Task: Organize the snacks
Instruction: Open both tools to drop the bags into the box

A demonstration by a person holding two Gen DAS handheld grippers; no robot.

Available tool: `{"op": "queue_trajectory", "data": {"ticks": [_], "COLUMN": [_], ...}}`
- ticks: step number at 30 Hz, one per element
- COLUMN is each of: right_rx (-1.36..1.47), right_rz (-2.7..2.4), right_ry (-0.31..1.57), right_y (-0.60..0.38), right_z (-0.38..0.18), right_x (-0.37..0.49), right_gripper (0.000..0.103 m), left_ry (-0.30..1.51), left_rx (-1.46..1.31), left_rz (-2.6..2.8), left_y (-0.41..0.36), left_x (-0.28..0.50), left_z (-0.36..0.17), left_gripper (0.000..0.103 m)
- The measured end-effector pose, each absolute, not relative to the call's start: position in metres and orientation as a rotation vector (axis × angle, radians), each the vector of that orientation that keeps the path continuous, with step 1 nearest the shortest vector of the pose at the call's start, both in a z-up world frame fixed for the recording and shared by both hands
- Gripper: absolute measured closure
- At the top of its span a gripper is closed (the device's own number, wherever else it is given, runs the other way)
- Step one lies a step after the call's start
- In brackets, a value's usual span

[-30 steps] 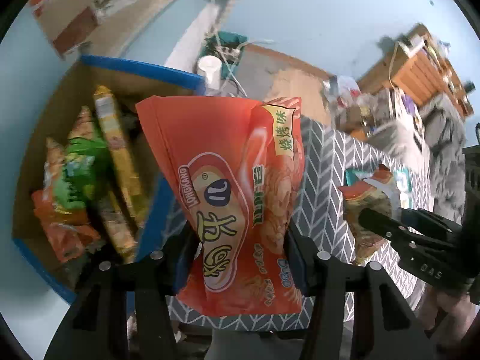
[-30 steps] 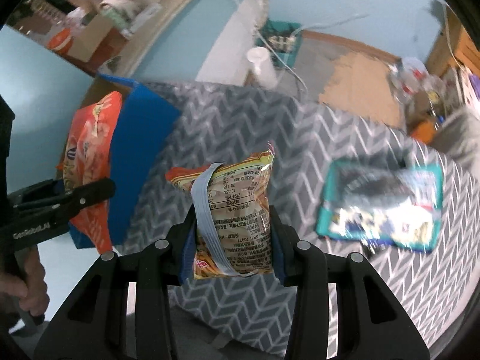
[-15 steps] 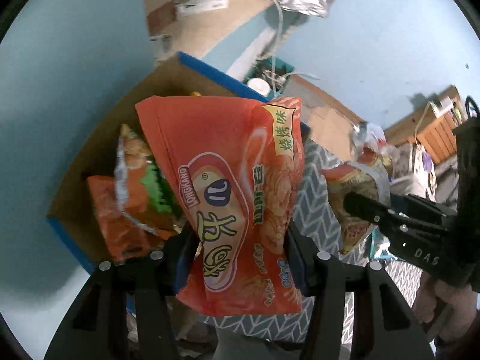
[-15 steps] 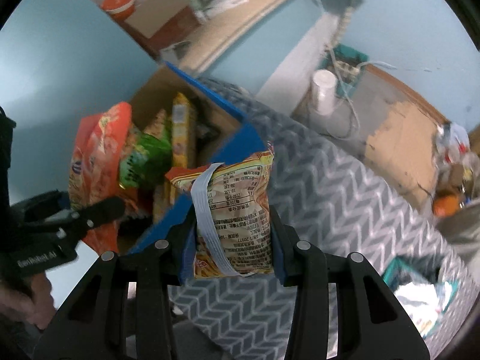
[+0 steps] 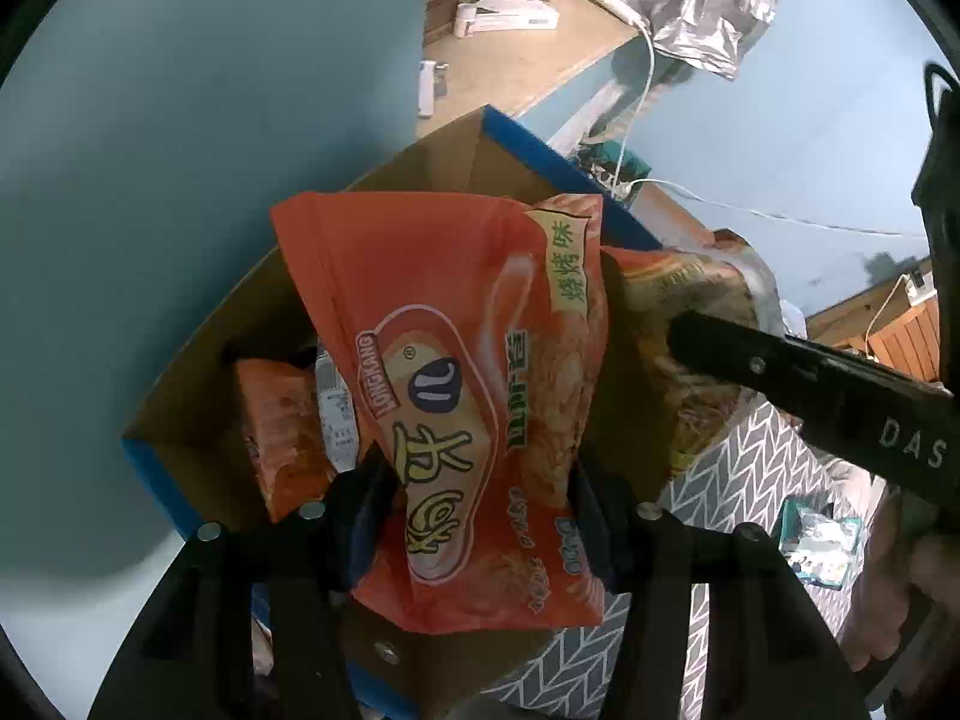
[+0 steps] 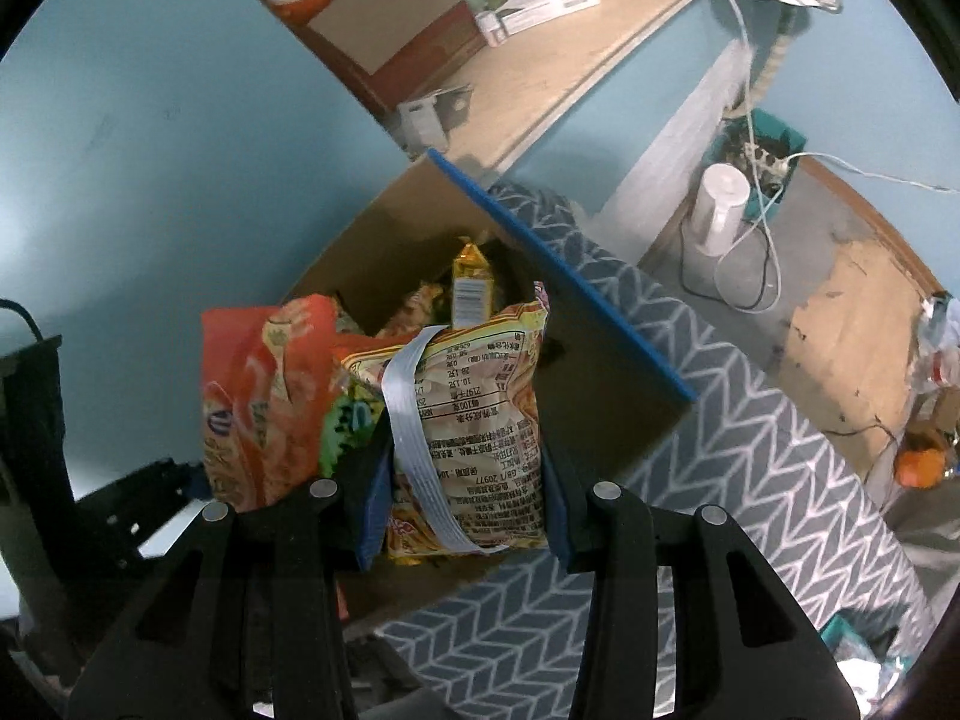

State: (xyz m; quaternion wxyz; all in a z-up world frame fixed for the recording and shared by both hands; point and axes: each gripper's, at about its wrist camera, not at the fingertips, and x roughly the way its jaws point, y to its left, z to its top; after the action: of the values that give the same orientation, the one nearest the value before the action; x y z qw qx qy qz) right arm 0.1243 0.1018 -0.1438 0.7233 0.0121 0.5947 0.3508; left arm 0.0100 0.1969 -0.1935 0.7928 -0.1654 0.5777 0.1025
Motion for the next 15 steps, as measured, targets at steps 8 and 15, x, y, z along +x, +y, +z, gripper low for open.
{"op": "queue_trajectory", "data": {"ticks": [8, 15], "right_rx": [-0.016, -0.010], "right_rz": [0.771, 0.759], "right_ry": [1.338, 1.336], "right_y": [0.124, 0.120], "right_z": [-0.151, -0.153], "right_x": [0.128, 0.129], "right_gripper": [0.059, 0.048], "left_ry": [1.256, 1.268], "left_rx": [-0.369, -0.348], "left_rz": [0.254, 0.247], "left_y": [0.204, 0.199], "left_x": [0.013, 0.018], "left_z": [-0.199, -0.196], "left_gripper": [0.040, 0.024]}}
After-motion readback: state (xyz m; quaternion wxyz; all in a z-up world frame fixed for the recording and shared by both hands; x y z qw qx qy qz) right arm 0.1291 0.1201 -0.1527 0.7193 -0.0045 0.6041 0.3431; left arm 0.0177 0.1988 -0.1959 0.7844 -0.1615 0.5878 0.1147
